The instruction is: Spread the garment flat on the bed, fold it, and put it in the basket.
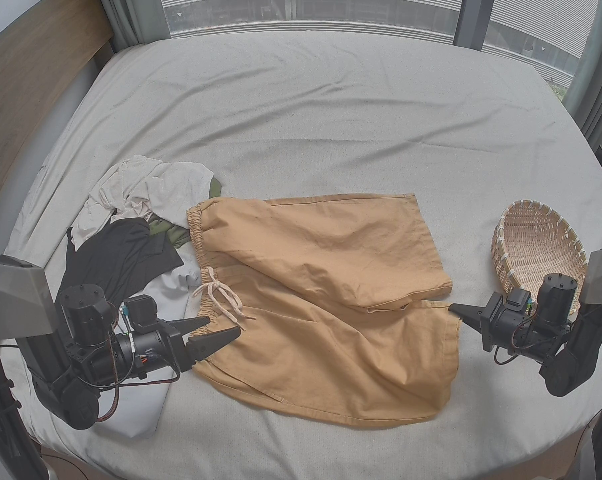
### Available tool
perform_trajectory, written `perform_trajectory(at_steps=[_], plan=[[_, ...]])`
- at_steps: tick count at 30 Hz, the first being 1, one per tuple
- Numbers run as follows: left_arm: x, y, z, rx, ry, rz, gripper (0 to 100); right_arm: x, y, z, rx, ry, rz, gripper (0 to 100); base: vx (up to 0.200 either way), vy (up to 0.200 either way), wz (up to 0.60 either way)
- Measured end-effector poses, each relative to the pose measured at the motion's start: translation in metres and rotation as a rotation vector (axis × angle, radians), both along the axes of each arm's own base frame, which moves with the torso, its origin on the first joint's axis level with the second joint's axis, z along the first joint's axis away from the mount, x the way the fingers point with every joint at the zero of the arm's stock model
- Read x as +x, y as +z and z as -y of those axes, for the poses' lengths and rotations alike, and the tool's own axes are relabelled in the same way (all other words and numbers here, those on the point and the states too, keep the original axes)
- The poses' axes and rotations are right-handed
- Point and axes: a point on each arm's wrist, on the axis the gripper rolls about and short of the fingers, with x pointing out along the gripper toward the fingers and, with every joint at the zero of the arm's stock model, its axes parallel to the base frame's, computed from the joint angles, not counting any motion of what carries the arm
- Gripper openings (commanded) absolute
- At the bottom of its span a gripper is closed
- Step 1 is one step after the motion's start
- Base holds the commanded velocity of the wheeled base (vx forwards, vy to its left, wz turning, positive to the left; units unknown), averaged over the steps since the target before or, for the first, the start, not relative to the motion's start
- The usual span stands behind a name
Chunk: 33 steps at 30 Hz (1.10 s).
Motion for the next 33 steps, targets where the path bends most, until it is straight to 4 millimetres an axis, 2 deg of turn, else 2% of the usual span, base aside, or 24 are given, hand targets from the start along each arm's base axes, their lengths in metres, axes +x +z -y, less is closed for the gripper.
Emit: perform_trajectory(at_steps=[13, 23, 24, 33], plan=[[-0.001, 0.0, -0.001, 0.0, 0.002, 0.0, 100, 0.027, -0.005, 0.012, -0.108, -0.014, 0.123, 0, 0.0, 0.0, 0.0], [-0.001, 0.0, -0.002, 0.001, 0.009, -0.004, 100, 0.034, -0.005, 0.013, -0.149, -0.006, 0.168, 0, 0.0, 0.0, 0.0], [-0.001, 0.0, -0.002, 0.001, 0.009, -0.005, 100, 0.033, -0.005, 0.013, -0.151, -0.007, 0.169, 100, 0.0, 0.0, 0.0], [-0.002, -0.002, -0.009, 0.014, 0.067, -0.019, 100, 0.032, -0.001, 0.013, -0.212, -0.069, 0.197, 100, 0.0, 0.0, 0.0]])
